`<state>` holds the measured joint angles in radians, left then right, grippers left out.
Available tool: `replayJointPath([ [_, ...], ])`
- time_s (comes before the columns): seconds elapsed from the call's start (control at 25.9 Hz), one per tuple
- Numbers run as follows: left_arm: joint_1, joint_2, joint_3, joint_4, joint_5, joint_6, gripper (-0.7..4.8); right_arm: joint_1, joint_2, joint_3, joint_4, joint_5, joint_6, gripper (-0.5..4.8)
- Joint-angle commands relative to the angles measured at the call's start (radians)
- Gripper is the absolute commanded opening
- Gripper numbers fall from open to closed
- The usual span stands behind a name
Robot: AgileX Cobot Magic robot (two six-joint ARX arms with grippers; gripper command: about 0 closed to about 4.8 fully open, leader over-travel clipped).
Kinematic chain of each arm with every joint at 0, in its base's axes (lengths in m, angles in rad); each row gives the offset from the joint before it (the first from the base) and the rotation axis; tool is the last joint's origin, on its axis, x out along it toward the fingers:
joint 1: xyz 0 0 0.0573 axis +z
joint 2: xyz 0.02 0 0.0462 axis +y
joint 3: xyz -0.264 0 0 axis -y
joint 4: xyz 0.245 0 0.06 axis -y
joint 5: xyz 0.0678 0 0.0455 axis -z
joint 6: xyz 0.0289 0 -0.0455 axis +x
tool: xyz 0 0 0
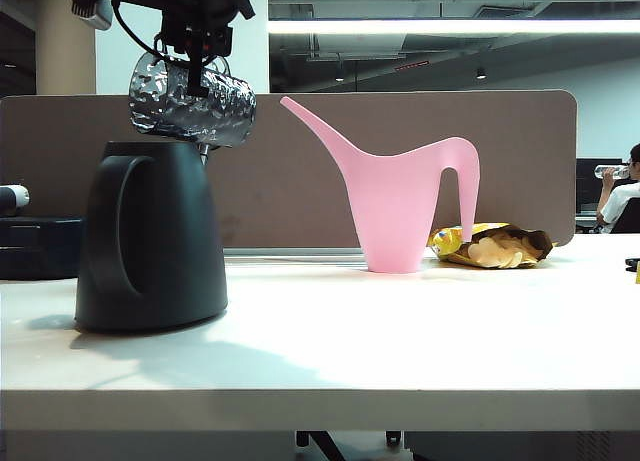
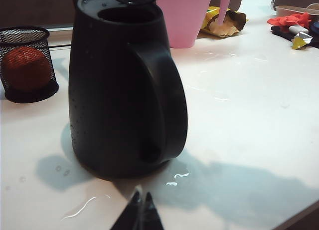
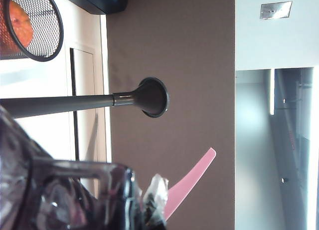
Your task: Pour the water from the cup into the kettle.
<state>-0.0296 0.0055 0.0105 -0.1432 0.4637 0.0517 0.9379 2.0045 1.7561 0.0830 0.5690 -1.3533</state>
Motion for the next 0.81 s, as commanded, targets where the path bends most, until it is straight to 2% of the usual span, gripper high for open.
replayJointPath([
  [0.04,-0.001,0.001,0.003,0.003,0.004,0.0,-0.05,0.0,0.006,0.003,-0.019,0.019,-0.039,-0.06],
  [0.81,-0.001,0.001,0.003,0.002,0.004,0.0,-0.05,0.019,0.061,0.003,0.053,0.067,-0.163,-0.06],
])
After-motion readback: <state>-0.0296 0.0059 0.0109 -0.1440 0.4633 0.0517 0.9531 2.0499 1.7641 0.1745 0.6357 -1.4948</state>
